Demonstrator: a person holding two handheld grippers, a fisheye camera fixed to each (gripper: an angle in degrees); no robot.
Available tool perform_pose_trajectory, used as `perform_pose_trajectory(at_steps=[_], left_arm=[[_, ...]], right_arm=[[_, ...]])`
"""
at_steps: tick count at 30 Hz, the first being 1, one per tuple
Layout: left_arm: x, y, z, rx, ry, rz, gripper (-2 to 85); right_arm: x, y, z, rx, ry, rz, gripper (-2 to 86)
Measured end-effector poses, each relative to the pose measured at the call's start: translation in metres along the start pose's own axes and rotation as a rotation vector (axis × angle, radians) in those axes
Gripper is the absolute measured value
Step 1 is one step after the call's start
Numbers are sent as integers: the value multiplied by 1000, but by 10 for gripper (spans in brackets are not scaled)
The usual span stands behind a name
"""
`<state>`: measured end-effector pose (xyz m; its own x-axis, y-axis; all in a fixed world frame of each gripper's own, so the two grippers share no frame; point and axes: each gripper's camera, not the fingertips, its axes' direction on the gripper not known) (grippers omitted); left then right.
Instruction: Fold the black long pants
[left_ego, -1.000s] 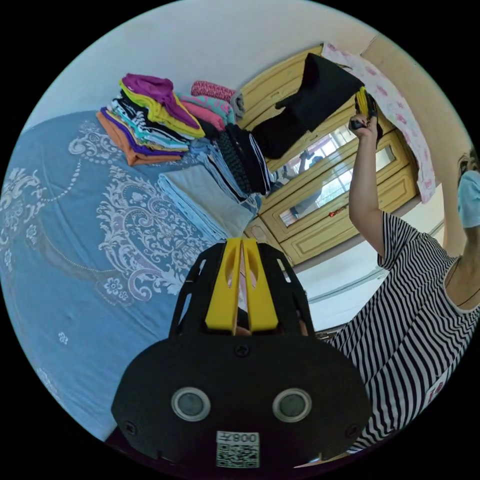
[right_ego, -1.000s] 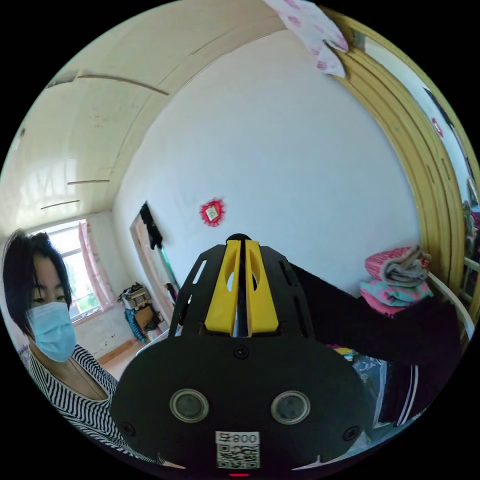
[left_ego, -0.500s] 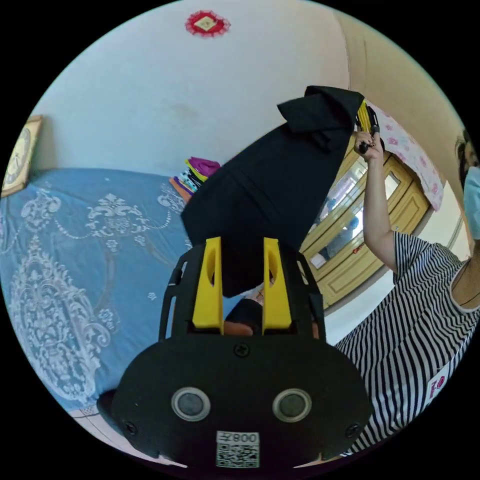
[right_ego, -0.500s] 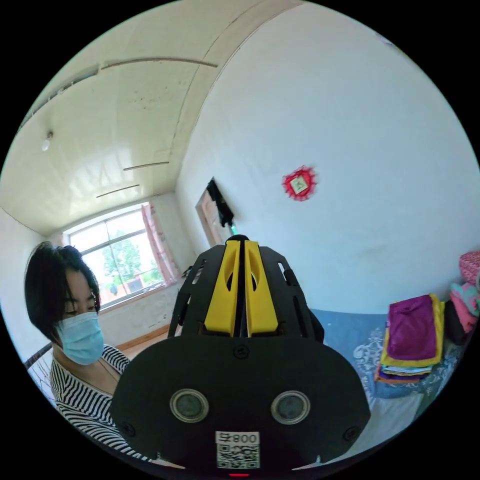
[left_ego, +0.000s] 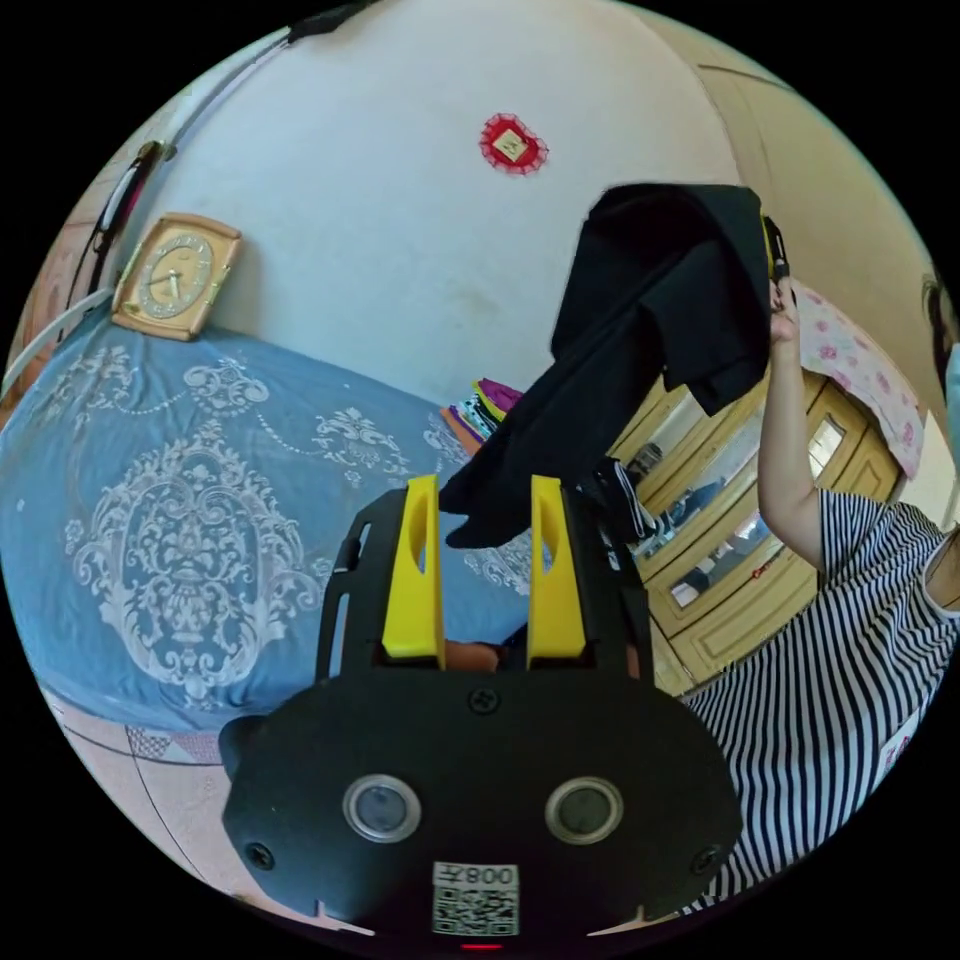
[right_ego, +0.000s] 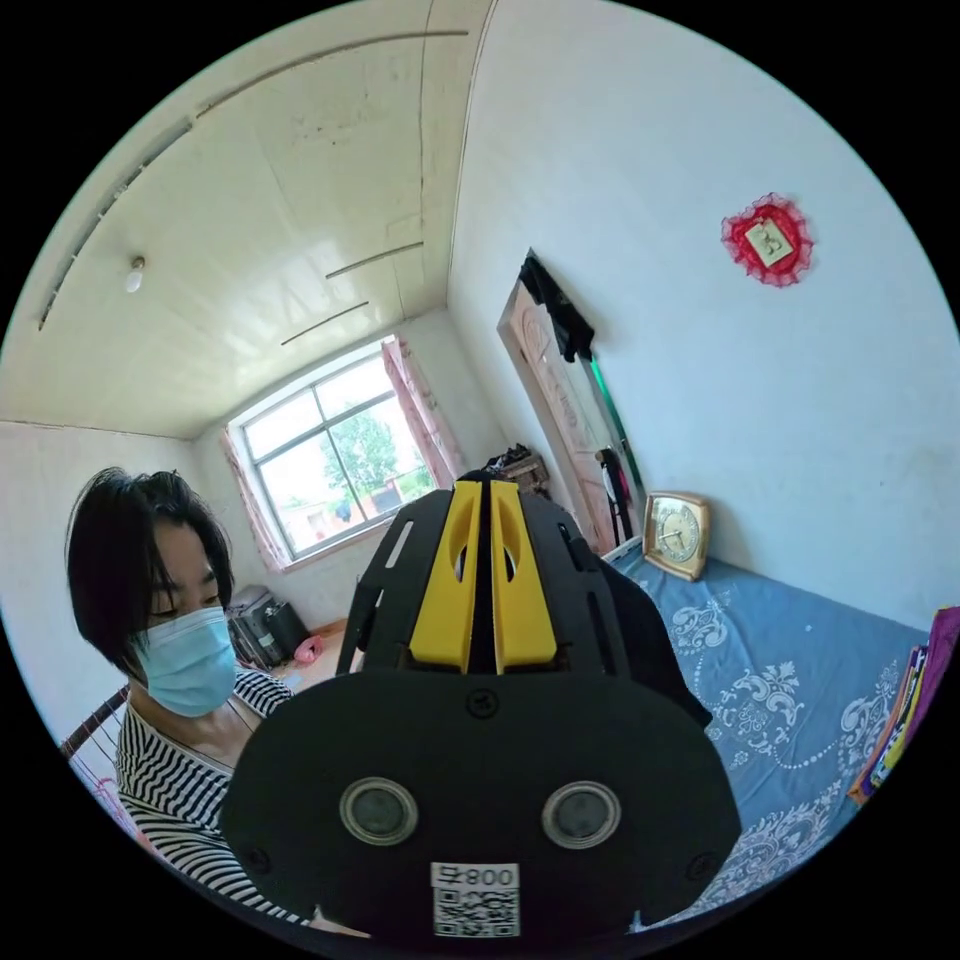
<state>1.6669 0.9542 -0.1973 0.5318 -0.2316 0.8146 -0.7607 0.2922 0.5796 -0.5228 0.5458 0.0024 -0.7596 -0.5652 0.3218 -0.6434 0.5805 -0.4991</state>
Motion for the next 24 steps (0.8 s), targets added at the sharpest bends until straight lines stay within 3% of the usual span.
perform_pose_trajectory(at_steps=[9, 24], left_arm=[[17, 14, 59, -156, 201, 150, 128], [-52, 53, 11, -135, -45, 3, 113]], right_arm=[[-17, -61, 35, -10, 67, 53, 25], [-26, -132, 88, 17, 21, 134, 23]])
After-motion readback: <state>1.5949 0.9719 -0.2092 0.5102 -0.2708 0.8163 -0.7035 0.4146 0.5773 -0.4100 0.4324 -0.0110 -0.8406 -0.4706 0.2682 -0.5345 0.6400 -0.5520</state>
